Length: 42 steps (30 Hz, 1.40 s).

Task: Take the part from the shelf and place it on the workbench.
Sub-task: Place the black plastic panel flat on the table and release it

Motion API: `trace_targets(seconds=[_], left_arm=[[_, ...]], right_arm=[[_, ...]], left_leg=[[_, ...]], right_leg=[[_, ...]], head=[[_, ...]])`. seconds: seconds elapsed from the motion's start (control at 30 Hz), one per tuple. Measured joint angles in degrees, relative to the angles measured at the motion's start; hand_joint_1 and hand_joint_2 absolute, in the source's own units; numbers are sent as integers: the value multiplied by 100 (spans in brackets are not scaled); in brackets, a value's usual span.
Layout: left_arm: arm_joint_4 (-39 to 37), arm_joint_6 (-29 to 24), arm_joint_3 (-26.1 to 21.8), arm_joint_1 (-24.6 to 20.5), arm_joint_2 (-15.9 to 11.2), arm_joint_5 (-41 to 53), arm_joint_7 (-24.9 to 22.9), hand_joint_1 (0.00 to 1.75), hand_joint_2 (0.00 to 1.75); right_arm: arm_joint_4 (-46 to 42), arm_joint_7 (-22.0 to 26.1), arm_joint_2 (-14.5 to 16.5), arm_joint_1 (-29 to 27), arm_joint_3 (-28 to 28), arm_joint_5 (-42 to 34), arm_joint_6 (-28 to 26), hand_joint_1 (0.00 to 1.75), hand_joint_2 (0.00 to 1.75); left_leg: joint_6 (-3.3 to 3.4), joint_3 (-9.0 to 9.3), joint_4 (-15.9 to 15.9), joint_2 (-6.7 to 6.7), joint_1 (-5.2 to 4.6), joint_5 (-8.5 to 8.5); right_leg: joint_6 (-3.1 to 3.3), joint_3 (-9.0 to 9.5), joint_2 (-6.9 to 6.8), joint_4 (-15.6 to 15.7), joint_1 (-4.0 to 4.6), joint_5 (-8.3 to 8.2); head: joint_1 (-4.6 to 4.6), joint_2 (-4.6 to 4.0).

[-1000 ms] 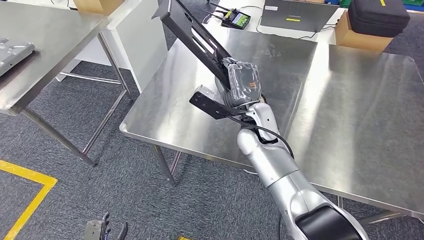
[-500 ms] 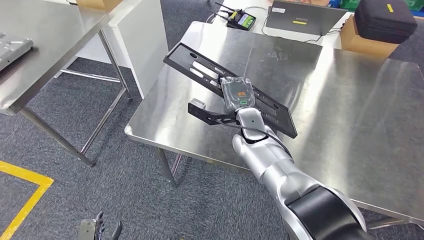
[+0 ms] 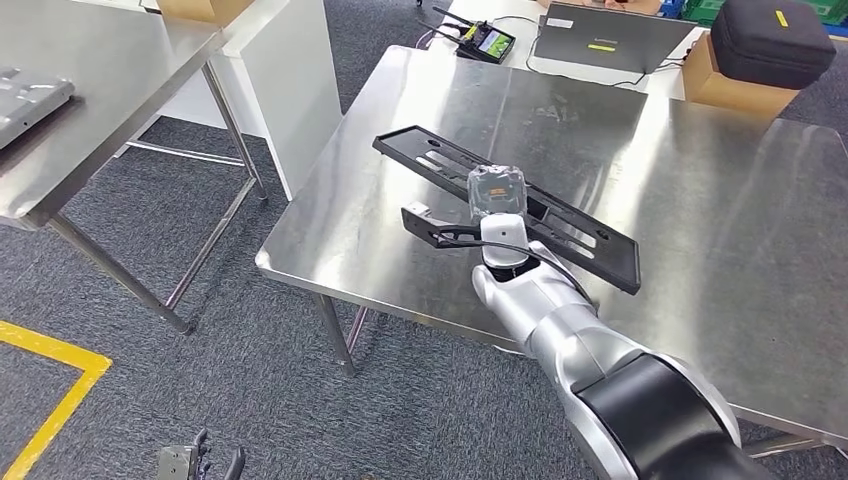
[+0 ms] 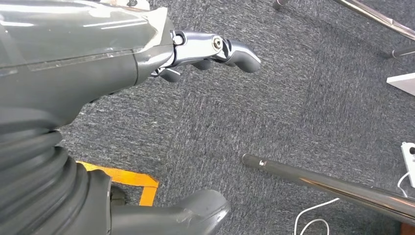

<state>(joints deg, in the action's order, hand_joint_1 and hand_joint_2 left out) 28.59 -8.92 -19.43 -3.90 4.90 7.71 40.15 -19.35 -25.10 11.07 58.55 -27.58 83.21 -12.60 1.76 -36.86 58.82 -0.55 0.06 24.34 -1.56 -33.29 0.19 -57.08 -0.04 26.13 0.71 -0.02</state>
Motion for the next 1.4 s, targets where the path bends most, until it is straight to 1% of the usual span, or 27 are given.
trace_targets(seconds=[0.13, 0.27, 0.53, 0.67, 0.93, 1.07, 1.4], left_arm=[[9, 31, -73, 96, 2, -1, 0, 0, 175], [45, 55, -129, 177, 3, -9, 0, 0, 175], [251, 133, -241, 302, 50, 25, 0, 0, 175], [364, 133, -300, 364, 83, 25, 0, 0, 175], [503, 146, -480, 418, 143, 20, 0, 0, 175], [563, 147, -555, 445, 171, 17, 0, 0, 0], [608, 166, -611, 463, 190, 69, 0, 0, 0]], right_arm=[[91, -344, -192, 1, 14, 18, 221, 175, 175], [155, -465, -355, -4, 55, 14, 267, 175, 175], [169, -584, -425, -30, 181, 134, 486, 175, 175], [167, -564, -423, -62, 287, 145, 490, 0, 0], [149, -454, -336, -85, 405, 337, 507, 0, 0], [113, -422, -280, -104, 499, 318, 494, 0, 0], [99, -324, -233, -104, 750, 309, 457, 0, 0]], left_leg=[[2, 2, 0, 1, 10, -2], [2, 3, -1, 10, 16, -1], [-1, 2, -3, 11, 45, 0], [-2, 3, -3, 10, 50, 0], [-2, 4, -4, 10, 52, -1], [-2, 4, -4, 9, 52, -1], [-2, 5, -3, 9, 51, -1]], right_leg=[[0, -2, -2, 0, 0, 0], [0, -6, 1, -1, 1, -1], [1, -6, 2, -1, 4, 0], [2, -5, 1, -1, 5, 0], [2, -3, 1, -2, 6, 0], [2, -3, 1, -2, 6, 0], [2, -1, 1, -2, 6, 0]], head=[[0, 0], [-1, 0], [-1, 0], [-1, 0], [-1, 0], [-1, 0], [0, 0]])
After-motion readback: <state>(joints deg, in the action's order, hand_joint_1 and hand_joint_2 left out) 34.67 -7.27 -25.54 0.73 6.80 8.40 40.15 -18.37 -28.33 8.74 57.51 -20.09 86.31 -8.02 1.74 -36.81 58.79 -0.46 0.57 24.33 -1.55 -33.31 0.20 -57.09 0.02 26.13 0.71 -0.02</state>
